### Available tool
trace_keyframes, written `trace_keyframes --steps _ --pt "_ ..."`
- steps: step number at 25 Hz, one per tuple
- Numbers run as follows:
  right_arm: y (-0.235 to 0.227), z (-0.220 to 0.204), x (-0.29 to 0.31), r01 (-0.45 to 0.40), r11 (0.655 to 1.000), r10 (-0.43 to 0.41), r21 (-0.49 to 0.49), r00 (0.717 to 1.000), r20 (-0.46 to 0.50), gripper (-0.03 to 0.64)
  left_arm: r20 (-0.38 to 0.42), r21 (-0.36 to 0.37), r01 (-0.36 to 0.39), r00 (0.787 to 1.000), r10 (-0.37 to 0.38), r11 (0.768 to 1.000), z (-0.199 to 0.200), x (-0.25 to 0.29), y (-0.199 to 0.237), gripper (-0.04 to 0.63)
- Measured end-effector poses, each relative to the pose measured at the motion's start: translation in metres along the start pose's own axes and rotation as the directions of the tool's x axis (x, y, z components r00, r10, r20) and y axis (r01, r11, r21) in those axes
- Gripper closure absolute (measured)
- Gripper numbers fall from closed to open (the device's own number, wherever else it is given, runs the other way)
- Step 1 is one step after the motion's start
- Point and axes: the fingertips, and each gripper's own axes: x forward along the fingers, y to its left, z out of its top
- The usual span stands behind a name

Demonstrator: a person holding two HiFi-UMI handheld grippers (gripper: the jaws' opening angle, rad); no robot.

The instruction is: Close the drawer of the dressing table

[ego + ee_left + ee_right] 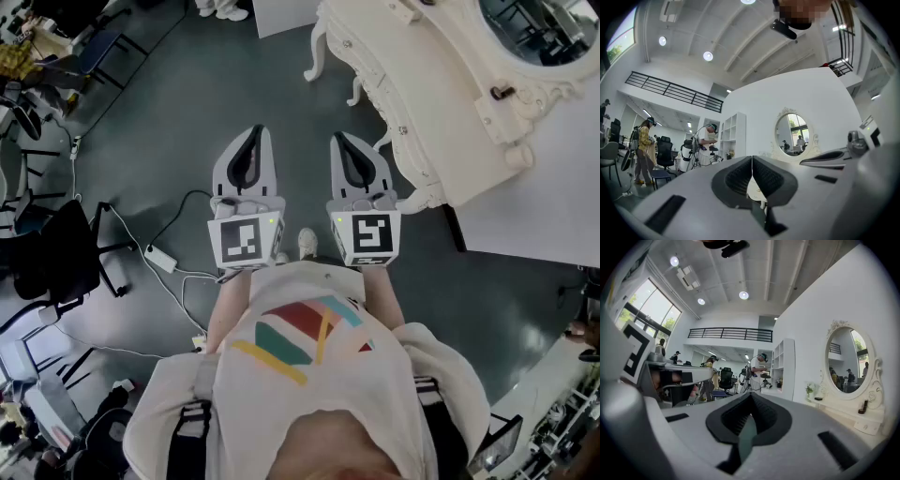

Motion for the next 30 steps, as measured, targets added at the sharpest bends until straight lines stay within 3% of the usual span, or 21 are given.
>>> trace_keyframes --steps 12,23,30 --pt "-0.019 -0.012 0.007 0.005 0.999 -0.005 0.037 1.000 0.004 0.617 -0.020 -0.038 -0.018 1.000 0.017 0.999 -0.003 0.014 0.003 0.588" --pt "-0.046 -0.032 0.027 0.008 1.000 -0.008 0.018 1.000 -0.014 0.617 -0.023 -0.017 -0.065 0.998 0.064 0.998 -0.018 0.038 0.009 0.588" --pt "-0.062 -0.026 0.041 -0.011 0.999 0.011 0.036 1.000 0.017 0.617 0.037 -0.015 -0.038 0.999 0.039 0.999 -0.017 0.066 0.011 0.588"
